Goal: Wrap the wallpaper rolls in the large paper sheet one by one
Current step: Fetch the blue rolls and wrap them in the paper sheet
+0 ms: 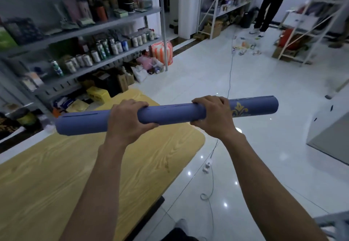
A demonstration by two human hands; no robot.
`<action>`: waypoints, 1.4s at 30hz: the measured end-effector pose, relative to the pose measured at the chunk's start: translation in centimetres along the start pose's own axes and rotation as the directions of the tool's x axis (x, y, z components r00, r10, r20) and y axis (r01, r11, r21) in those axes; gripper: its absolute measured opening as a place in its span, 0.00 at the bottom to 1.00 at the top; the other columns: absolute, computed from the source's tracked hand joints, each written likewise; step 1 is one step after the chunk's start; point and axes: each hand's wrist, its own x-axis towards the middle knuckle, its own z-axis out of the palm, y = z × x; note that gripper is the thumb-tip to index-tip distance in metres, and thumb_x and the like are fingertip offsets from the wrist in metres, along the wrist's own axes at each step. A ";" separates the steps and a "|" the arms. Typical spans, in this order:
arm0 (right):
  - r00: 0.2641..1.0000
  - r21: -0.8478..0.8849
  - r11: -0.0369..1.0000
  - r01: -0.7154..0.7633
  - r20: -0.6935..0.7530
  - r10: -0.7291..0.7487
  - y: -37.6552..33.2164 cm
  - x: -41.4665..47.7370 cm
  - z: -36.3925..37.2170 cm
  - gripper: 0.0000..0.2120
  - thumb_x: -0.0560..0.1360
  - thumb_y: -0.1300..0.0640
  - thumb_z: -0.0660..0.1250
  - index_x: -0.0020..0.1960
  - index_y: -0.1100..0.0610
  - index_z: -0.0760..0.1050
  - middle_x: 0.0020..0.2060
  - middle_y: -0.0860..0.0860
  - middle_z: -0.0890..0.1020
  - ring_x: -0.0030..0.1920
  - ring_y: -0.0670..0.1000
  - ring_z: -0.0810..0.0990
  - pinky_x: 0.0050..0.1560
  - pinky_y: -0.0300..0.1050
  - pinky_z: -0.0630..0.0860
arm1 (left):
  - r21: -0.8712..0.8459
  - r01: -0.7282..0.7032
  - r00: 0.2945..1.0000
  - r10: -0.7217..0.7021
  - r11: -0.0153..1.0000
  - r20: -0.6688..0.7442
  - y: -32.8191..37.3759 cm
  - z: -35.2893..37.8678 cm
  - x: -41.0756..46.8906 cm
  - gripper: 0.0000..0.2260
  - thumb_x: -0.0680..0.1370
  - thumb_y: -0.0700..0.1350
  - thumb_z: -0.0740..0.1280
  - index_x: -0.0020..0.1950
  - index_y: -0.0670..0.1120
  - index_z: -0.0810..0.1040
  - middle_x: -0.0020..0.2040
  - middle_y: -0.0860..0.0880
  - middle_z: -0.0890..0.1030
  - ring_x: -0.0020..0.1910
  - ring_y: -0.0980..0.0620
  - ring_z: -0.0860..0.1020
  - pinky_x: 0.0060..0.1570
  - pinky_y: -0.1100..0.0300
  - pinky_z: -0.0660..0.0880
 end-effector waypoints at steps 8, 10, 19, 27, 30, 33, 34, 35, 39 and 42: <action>0.992 -0.049 0.991 -0.125 -0.038 0.123 5.9 4.5 -2.1 0.27 0.64 0.46 0.75 0.61 0.48 0.75 0.57 0.47 0.80 0.58 0.51 0.75 0.67 0.51 0.61 | -0.088 -0.095 0.995 0.096 0.992 0.004 2.8 3.4 9.6 0.32 0.62 0.68 0.69 0.58 0.49 0.80 0.51 0.48 0.82 0.48 0.46 0.78 0.51 0.46 0.75; 0.989 -0.060 0.987 -0.147 -0.031 0.145 7.7 5.5 -2.2 0.27 0.64 0.45 0.75 0.62 0.48 0.74 0.57 0.47 0.79 0.58 0.50 0.75 0.67 0.51 0.61 | -0.094 -0.110 0.994 0.112 0.990 0.015 3.6 4.5 11.5 0.32 0.62 0.69 0.68 0.58 0.49 0.80 0.51 0.48 0.82 0.48 0.47 0.78 0.51 0.46 0.75; 0.981 -0.039 0.980 -0.193 -0.004 0.193 17.4 11.4 -1.4 0.27 0.64 0.45 0.75 0.61 0.47 0.74 0.57 0.45 0.79 0.58 0.49 0.75 0.68 0.50 0.60 | -0.098 -0.119 0.992 0.122 0.988 0.022 7.6 10.7 20.7 0.32 0.62 0.70 0.67 0.57 0.49 0.81 0.49 0.49 0.83 0.46 0.48 0.78 0.51 0.46 0.76; 0.990 0.001 0.990 -0.140 0.032 0.139 29.9 20.7 -2.0 0.27 0.64 0.47 0.76 0.61 0.48 0.75 0.57 0.46 0.79 0.59 0.50 0.74 0.68 0.51 0.61 | -0.073 -0.047 0.999 0.048 0.996 0.018 13.7 17.7 31.8 0.28 0.62 0.63 0.77 0.57 0.49 0.81 0.50 0.49 0.83 0.47 0.48 0.77 0.50 0.48 0.75; 0.994 0.008 0.995 -0.096 0.055 0.095 33.7 24.5 -2.3 0.27 0.64 0.47 0.76 0.61 0.48 0.75 0.57 0.46 0.79 0.58 0.50 0.74 0.68 0.51 0.61 | -0.063 -0.015 1.000 0.015 0.998 -0.008 15.2 19.5 35.5 0.29 0.62 0.64 0.75 0.57 0.48 0.81 0.50 0.48 0.83 0.47 0.48 0.78 0.49 0.48 0.76; 0.996 0.012 0.999 -0.052 0.072 0.051 36.2 28.5 -2.2 0.27 0.64 0.47 0.75 0.62 0.48 0.75 0.57 0.47 0.79 0.58 0.51 0.74 0.67 0.51 0.61 | -0.059 0.025 1.000 -0.026 0.998 -0.014 15.8 20.8 38.7 0.30 0.62 0.64 0.76 0.57 0.48 0.81 0.51 0.48 0.83 0.48 0.48 0.78 0.50 0.47 0.76; 0.996 0.020 0.999 -0.037 0.076 0.035 36.8 29.7 -2.1 0.27 0.64 0.47 0.76 0.61 0.49 0.75 0.57 0.47 0.79 0.58 0.51 0.74 0.67 0.50 0.61 | -0.059 0.042 0.999 -0.043 0.997 -0.014 15.7 21.1 39.7 0.30 0.62 0.63 0.76 0.58 0.48 0.81 0.52 0.48 0.83 0.49 0.48 0.78 0.51 0.47 0.76; 0.996 0.030 0.999 -0.023 0.083 0.021 37.3 30.9 -1.9 0.27 0.64 0.48 0.76 0.62 0.49 0.75 0.57 0.47 0.79 0.58 0.51 0.74 0.66 0.50 0.61 | -0.057 0.057 0.998 -0.058 0.997 -0.017 15.5 21.4 40.6 0.29 0.62 0.62 0.77 0.58 0.48 0.80 0.52 0.48 0.83 0.49 0.48 0.78 0.51 0.47 0.76; 0.993 0.035 0.999 0.022 0.112 -0.026 38.5 36.1 -0.5 0.27 0.66 0.46 0.75 0.64 0.48 0.74 0.58 0.47 0.78 0.58 0.50 0.73 0.66 0.48 0.60 | -0.040 0.092 0.995 -0.093 0.995 -0.019 14.0 22.5 44.5 0.30 0.62 0.62 0.77 0.59 0.47 0.80 0.53 0.47 0.82 0.51 0.47 0.78 0.54 0.48 0.75; 0.991 0.040 0.997 0.062 0.113 -0.066 39.0 40.5 1.5 0.27 0.66 0.44 0.75 0.64 0.47 0.75 0.58 0.48 0.79 0.58 0.51 0.73 0.65 0.49 0.62 | -0.032 0.109 0.993 -0.110 0.994 -0.031 11.3 23.5 47.8 0.31 0.62 0.64 0.75 0.59 0.47 0.80 0.53 0.47 0.82 0.51 0.47 0.78 0.54 0.49 0.75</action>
